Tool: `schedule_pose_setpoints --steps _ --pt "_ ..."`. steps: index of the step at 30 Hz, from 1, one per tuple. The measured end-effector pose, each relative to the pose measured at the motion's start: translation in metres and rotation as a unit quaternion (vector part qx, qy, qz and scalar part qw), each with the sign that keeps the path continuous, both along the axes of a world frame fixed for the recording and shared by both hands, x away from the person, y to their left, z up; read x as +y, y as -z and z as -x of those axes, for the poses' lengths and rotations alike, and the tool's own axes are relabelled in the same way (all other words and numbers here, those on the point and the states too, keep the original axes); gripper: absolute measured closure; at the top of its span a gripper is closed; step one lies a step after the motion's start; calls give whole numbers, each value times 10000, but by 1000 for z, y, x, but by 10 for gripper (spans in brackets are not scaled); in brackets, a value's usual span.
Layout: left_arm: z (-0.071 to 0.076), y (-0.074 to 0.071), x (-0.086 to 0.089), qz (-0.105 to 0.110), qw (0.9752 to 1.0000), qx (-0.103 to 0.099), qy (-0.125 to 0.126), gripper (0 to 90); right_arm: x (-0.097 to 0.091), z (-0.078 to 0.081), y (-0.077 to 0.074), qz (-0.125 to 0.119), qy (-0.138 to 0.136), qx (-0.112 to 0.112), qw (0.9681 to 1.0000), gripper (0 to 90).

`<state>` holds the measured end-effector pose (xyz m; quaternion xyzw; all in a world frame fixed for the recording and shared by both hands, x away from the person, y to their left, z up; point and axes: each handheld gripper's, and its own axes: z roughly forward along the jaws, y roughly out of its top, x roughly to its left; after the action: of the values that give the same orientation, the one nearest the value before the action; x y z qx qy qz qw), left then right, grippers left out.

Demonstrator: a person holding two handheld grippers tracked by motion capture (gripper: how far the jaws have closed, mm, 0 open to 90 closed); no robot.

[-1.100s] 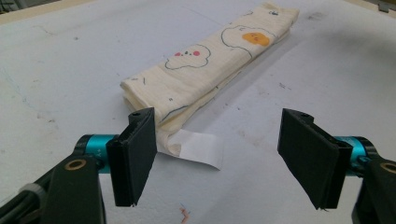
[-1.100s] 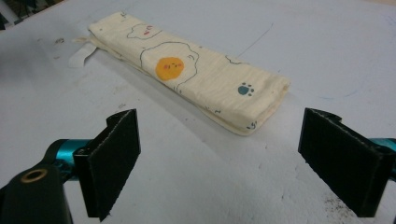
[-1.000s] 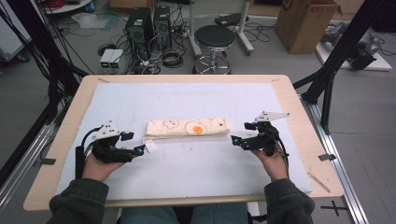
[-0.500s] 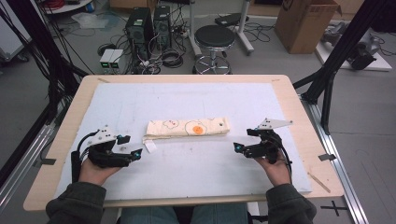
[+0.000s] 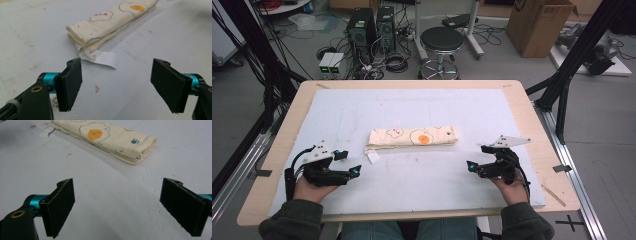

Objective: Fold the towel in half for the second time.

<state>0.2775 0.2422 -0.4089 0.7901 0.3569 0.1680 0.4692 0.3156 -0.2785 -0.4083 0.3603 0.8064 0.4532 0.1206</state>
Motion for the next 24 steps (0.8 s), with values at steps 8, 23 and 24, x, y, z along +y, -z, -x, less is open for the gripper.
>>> schedule_pose_setpoints --steps 8,23,24 --pt "9 2 -1 -4 10000 -30 -3 257 -3 9 2 -21 -6 -6 10000 121" --pt "22 10 2 3 10000 -21 3 247 -11 26 8 -31 105 9 9999 121" --pt "23 10 3 14 10000 -24 9 246 -11 27 8 1 100 -20 9999 120"
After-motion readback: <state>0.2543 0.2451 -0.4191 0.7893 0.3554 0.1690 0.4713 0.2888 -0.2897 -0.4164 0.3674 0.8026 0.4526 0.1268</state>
